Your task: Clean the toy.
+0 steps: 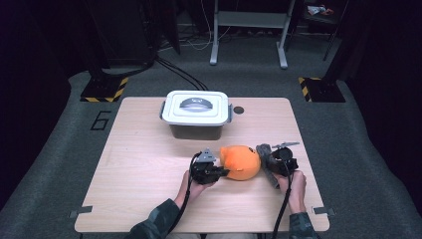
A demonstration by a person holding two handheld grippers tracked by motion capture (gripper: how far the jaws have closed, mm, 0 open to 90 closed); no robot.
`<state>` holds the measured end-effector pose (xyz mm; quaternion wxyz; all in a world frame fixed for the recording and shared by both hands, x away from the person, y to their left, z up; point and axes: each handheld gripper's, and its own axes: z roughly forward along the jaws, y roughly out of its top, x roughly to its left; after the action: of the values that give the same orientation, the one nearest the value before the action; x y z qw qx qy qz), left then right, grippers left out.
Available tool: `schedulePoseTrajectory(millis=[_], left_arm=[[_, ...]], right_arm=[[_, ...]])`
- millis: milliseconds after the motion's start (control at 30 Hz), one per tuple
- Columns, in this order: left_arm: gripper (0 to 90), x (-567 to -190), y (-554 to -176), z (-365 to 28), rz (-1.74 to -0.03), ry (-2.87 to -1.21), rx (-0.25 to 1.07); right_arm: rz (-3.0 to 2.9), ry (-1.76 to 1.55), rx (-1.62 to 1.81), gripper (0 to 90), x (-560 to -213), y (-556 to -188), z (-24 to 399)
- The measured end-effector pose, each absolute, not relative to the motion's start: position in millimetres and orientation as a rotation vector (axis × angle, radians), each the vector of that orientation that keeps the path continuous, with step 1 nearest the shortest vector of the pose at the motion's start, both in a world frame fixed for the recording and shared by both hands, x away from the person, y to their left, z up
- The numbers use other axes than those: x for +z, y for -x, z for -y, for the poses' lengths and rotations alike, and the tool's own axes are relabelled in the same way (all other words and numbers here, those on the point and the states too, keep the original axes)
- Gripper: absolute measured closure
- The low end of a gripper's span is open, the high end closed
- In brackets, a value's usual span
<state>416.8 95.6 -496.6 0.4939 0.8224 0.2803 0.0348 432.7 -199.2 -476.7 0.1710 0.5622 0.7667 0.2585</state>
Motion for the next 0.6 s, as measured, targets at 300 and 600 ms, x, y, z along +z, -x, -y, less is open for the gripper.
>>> schedulePoseTrajectory(millis=[300,600], left_arm=[[82.0,-496,-417,-95,-0.668,-1.998,0.091],[78.9,-495,-415,-95,-0.655,-2.01,0.146]], right_arm=[[-2.104,-1.469,0.793,74.4,-429,-408,191],[-2.214,-1.334,0.843,74.5,-425,-406,153]])
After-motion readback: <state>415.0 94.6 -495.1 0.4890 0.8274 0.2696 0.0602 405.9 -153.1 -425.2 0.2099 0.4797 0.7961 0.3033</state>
